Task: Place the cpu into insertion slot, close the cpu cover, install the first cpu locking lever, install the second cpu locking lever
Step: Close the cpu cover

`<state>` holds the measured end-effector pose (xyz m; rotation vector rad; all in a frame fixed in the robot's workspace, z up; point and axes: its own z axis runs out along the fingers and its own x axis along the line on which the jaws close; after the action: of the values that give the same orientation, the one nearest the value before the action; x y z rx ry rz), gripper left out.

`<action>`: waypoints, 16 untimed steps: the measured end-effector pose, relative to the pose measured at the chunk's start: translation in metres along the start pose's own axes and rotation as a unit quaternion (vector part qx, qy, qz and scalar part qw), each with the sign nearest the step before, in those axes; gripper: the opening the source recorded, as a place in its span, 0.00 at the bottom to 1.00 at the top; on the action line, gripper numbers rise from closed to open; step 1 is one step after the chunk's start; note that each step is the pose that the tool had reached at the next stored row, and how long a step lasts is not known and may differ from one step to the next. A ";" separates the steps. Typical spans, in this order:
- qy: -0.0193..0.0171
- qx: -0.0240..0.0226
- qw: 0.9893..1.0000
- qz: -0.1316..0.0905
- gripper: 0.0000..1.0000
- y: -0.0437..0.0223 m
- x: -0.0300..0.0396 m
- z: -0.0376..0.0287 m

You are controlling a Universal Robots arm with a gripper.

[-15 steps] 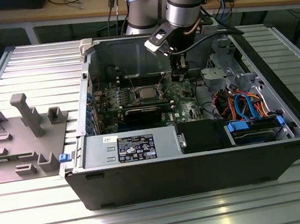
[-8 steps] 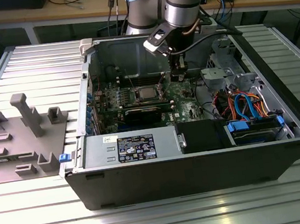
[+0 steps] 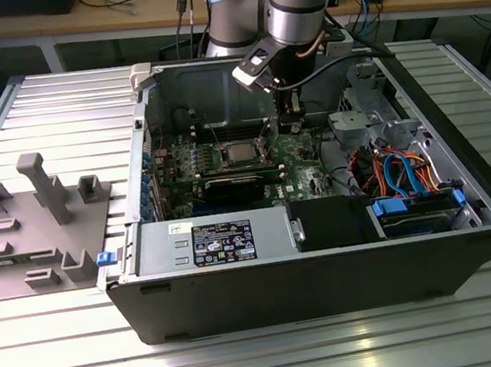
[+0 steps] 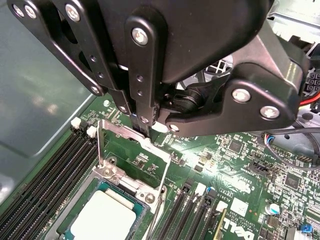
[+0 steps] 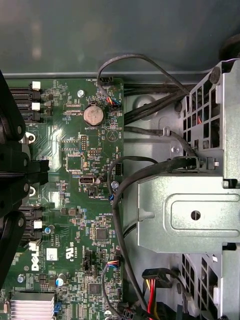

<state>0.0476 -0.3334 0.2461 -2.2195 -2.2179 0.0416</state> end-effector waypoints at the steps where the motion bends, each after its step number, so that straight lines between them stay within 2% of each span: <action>1: 0.000 0.000 1.000 0.000 0.11 -0.0001 0.0000 0.0002; 16: 0.000 0.000 1.000 0.000 0.11 -0.0023 0.0000 0.0006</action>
<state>0.0452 -0.3335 0.2455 -2.2195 -2.2179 0.0416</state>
